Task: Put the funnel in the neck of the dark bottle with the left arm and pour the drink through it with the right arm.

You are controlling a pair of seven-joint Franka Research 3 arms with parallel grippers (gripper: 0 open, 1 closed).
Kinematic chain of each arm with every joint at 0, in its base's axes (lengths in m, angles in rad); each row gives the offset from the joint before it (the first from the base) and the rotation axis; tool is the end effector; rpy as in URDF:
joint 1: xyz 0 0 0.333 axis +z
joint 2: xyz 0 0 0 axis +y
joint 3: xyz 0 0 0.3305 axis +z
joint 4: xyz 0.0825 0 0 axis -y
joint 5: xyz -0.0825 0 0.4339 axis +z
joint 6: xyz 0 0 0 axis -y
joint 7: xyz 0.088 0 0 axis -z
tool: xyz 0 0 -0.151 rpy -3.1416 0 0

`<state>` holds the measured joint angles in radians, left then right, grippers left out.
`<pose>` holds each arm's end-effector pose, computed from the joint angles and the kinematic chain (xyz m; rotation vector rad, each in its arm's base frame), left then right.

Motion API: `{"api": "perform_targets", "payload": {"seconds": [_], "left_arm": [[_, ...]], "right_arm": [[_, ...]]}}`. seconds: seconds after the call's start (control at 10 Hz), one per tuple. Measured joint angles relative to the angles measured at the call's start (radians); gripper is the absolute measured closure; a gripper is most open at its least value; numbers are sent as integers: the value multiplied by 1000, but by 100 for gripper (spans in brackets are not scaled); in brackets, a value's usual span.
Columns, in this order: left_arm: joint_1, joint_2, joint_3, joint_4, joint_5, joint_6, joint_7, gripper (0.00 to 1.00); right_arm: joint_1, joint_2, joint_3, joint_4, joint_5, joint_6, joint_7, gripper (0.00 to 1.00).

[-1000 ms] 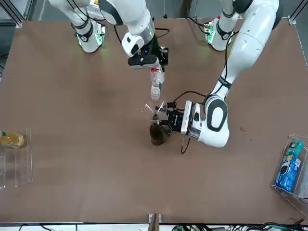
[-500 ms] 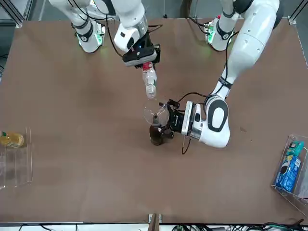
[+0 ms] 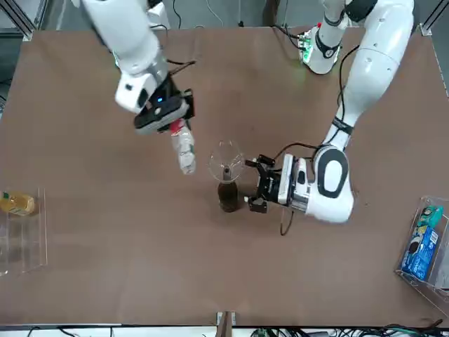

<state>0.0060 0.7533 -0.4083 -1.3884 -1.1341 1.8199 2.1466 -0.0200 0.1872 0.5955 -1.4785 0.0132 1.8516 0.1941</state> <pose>0.7025 -0.3473 0.3078 1.0562 -1.5866 0.9686 0.5941 0.3507 0.5721 -2.8956 -0.5262 -0.2339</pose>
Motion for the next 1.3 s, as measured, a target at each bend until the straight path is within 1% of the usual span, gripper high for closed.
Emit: {"api": "perform_targets", "payload": {"seconds": [0.1,0.4,0.5,0.6,0.8,1.0,1.1,1.2,1.3], "left_arm": [[40,-36,0,5,103,-1,-2,0],[146,-155,2,8,470,-8,-38,0],[171,-180,2,13,575,-7,-42,0],[192,-199,3,22,639,-8,-78,0],[216,-246,2,32,735,-39,-287,0],[207,-313,-12,41,809,-81,-597,0],[198,-366,-16,44,853,-117,-773,0],[195,-417,-19,44,884,-171,-972,0],[198,-449,-18,43,897,-216,-1166,0]], "right_arm": [[-1,-15,-57,-1,25,-5,-116,58],[1,-27,-207,-12,126,-7,-430,58],[1,-27,-260,-15,167,-7,-539,58],[0,-27,-315,-21,209,-7,-653,58],[0,-27,-433,-57,313,-8,-908,58],[-2,-26,-561,-121,448,-7,-1187,58],[-3,-26,-611,-159,519,-5,-1315,58],[-3,-26,-651,-198,579,-1,-1438,58],[-3,-25,-681,-237,636,9,-1558,58]]}}
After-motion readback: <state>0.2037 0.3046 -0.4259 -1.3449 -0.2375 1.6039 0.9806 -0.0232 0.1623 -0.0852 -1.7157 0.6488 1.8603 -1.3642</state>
